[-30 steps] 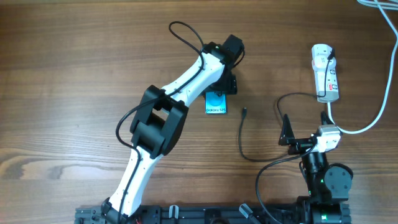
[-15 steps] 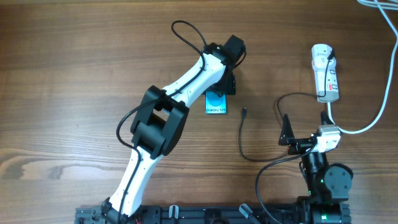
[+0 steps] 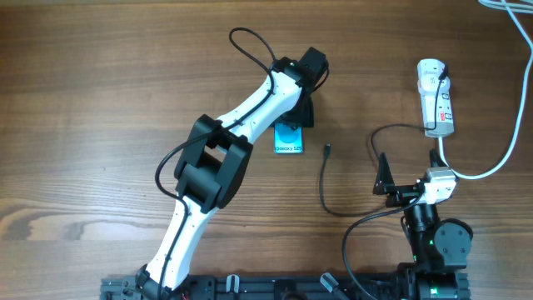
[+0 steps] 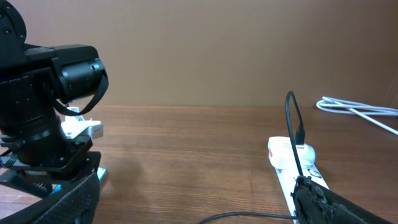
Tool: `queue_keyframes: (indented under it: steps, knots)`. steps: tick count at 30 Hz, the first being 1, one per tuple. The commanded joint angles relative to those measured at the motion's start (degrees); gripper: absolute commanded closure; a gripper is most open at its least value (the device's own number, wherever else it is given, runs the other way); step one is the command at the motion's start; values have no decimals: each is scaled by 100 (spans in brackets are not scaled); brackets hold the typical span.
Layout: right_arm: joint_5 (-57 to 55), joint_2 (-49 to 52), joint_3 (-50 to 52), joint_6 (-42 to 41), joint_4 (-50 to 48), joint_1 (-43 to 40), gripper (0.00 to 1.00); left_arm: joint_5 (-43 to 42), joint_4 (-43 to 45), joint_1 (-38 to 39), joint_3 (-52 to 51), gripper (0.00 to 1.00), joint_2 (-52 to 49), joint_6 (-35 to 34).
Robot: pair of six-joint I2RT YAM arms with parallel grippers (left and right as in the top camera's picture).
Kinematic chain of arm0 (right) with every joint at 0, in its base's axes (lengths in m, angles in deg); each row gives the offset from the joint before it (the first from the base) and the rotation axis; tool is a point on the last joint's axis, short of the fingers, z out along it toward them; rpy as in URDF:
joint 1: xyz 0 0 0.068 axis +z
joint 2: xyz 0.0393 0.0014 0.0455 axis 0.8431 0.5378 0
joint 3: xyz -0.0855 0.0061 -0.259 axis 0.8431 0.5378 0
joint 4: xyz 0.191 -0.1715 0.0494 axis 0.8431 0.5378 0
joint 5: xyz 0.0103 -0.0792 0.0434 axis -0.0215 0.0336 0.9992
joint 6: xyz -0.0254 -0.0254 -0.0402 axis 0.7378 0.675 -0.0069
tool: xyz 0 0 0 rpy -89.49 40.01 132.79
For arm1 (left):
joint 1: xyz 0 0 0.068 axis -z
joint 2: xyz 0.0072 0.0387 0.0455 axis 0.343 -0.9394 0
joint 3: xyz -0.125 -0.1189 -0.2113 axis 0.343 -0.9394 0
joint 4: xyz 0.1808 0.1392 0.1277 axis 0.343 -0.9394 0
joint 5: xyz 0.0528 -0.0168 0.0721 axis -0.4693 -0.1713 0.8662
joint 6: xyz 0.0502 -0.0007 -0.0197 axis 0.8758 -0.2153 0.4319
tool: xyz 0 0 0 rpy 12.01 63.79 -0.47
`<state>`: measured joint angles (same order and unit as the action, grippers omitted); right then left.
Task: Plug charger to phone and switch on socket
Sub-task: 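Lower the left gripper onto the phone's top edge and close, then lift the phone with the left gripper and tilt it upright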
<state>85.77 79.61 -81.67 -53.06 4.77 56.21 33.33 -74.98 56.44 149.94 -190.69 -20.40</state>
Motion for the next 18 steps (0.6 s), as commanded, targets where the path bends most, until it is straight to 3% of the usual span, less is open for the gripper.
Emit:
queue_keyframes:
  steps: [1, 11, 18]
  knots:
    - [-74, -50, 7, -72, -15, 33, 0, -46, -146, 9, -155, 31, 413, 28]
    - [-74, -50, 7, -72, -15, 33, 0, -754, -767, -15, -155, 31, 1333, 28]
    - [-76, -50, 7, -74, -15, 33, 0, -1976, -1331, -205, -155, 31, 1864, 33]
